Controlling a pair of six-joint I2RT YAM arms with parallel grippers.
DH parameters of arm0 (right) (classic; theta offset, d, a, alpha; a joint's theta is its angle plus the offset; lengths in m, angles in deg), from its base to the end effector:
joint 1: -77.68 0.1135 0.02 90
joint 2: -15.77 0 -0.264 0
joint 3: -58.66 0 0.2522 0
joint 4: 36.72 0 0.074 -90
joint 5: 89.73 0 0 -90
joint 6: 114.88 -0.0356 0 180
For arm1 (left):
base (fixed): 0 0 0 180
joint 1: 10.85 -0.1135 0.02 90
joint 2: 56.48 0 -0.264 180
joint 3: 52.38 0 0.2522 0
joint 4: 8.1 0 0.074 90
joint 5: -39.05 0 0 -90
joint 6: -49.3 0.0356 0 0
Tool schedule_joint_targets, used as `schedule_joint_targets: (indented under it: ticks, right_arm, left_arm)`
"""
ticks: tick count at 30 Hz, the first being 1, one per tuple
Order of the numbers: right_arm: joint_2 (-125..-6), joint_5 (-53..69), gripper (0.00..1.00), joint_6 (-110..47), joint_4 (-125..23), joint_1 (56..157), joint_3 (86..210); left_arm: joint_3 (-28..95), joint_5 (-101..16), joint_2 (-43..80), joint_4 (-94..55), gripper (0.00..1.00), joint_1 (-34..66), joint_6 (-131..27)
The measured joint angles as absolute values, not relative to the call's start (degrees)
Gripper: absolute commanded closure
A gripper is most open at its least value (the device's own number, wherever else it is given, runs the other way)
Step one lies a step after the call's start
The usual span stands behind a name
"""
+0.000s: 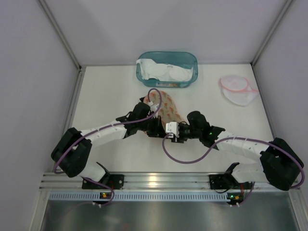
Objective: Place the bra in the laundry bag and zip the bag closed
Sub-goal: Zip the zipper on the laundry bag, then adjust the bra in the laundry bag.
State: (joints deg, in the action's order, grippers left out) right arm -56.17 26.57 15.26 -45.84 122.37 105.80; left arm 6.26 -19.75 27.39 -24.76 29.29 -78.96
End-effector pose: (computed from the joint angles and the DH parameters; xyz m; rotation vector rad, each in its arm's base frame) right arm 0.1702 0.1905 0.1996 -1.6290 1.3909 0.5412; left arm 0.2157 -0.2060 0.1987 0.3565 2.5227 -1.2603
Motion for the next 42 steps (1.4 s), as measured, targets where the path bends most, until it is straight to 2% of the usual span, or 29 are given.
schedule_joint_targets:
  ticks: [2, 4, 5, 7, 9, 12, 13, 16, 20, 22, 23, 28, 33, 42]
  right_arm:
    - [-56.2, 26.2, 0.59, 16.1, -45.5, 122.7, 105.8]
    - [-56.4, 25.6, 0.70, 16.6, -45.1, 123.3, 105.8]
    - [-56.8, 25.1, 0.83, 16.8, -44.8, 123.6, 105.8]
    - [-57.5, 24.4, 0.98, 17.3, -44.0, 123.9, 105.7]
    - [-57.9, 23.9, 1.00, 17.8, -43.1, 124.2, 105.4]
    - [-57.9, 23.6, 1.00, 18.3, -42.1, 124.4, 104.8]
    - [-57.9, 23.3, 1.00, 18.5, -41.8, 124.5, 104.6]
    - [-57.7, 22.5, 1.00, 18.6, -41.4, 124.5, 103.4]
    - [-57.1, 22.1, 1.00, 18.6, -41.5, 124.5, 102.2]
    - [-56.7, 22.1, 1.00, 18.6, -41.5, 124.5, 102.0]
    - [-56.6, 22.1, 1.00, 18.6, -41.3, 124.5, 102.0]
    - [-56.5, 22.1, 1.00, 18.4, -41.1, 124.5, 102.0]
    - [-56.5, 22.2, 1.00, 17.5, -41.1, 124.5, 102.0]
    - [-56.7, 22.4, 1.00, 16.2, -41.0, 124.5, 102.1]
  left_arm:
    - [6.3, -19.4, 27.4, -24.6, 1.00, 29.3, -79.2]
    - [6.3, -18.8, 27.4, -24.4, 1.00, 29.3, -79.4]
    - [6.3, -18.7, 27.4, -24.4, 1.00, 29.3, -79.6]
    - [6.1, -18.5, 27.4, -24.2, 1.00, 29.2, -79.7]
    - [5.9, -18.3, 27.4, -24.1, 1.00, 29.0, -79.6]
    - [5.9, -18.2, 27.0, -24.6, 0.73, 28.7, -78.6]
    - [5.9, -17.8, 26.5, -25.4, 0.55, 28.5, -77.9]
    - [5.9, -17.6, 22.7, -29.2, 0.31, 27.8, -74.5]
    - [6.0, -20.4, 13.0, -34.8, 0.09, 24.6, -67.2]
    - [6.6, -22.9, 9.2, -36.9, 0.09, 22.8, -62.5]
    - [7.1, -24.6, 8.4, -37.7, 0.02, 22.2, -60.3]
    - [9.4, -26.7, 12.1, -38.9, 0.02, 20.7, -57.4]
    - [3.9, -20.9, 14.7, -30.8, 0.02, 17.7, -68.6]
    - [-1.0, -17.3, 20.0, -16.0, 0.02, 18.2, -87.1]
